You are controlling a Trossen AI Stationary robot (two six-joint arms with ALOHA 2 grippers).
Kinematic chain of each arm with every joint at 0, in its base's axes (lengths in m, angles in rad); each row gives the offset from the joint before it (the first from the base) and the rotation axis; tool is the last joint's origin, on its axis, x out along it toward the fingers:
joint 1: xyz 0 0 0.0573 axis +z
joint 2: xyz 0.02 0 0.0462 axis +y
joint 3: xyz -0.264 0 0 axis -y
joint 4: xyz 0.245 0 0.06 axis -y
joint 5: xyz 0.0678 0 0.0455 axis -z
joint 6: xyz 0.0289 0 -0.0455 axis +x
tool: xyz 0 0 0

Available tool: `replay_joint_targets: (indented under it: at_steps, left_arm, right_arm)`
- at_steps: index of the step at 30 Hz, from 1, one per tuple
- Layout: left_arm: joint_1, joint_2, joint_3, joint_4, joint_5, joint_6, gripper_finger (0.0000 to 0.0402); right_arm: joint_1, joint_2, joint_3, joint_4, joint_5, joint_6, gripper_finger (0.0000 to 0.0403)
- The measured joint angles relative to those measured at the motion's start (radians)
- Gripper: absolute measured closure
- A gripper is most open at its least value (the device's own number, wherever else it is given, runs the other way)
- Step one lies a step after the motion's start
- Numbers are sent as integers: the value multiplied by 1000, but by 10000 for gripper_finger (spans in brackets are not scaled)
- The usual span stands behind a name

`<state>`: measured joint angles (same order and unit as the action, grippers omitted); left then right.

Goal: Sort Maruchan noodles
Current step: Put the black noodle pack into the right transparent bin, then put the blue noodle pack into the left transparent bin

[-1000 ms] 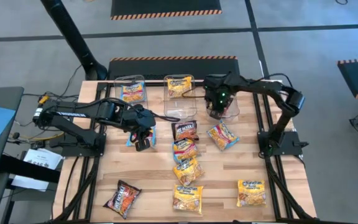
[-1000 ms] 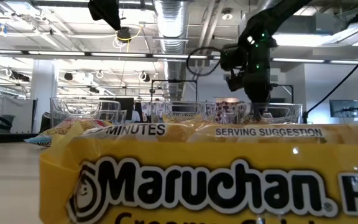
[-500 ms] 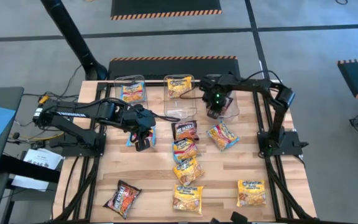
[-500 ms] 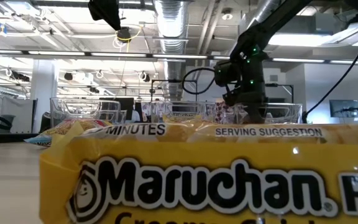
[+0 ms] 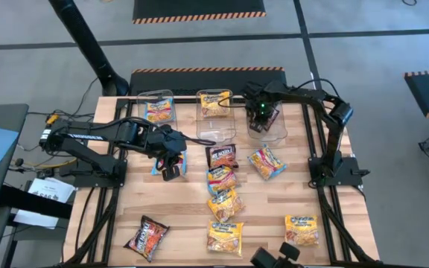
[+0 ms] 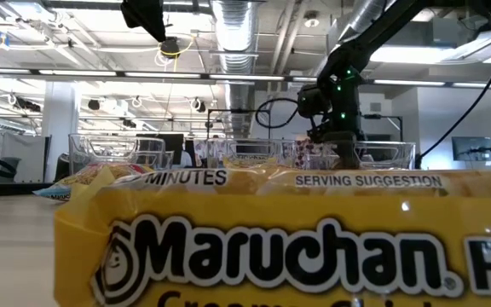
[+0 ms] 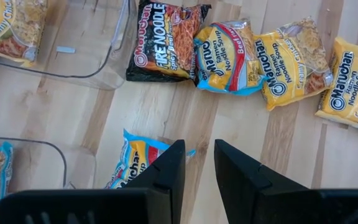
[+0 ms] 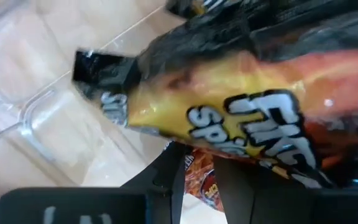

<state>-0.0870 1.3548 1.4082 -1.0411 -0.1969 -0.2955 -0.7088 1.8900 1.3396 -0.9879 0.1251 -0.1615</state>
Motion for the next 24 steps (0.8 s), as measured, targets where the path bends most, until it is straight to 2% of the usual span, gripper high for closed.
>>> replay_joint_targets:
  at_steps: [6,10,24]
  left_arm:
    - [0,0,0,0,-1,0,329]
    - [0,0,0,0,-1,0,329]
    - [3,0,0,-48,-6,-1,329]
  right_arm:
    - [25,-14,0,-14,-11,-6,292]
    - [54,-19,25,-83,-10,-7,292]
    - [162,-20,234,-301,-14,24,292]
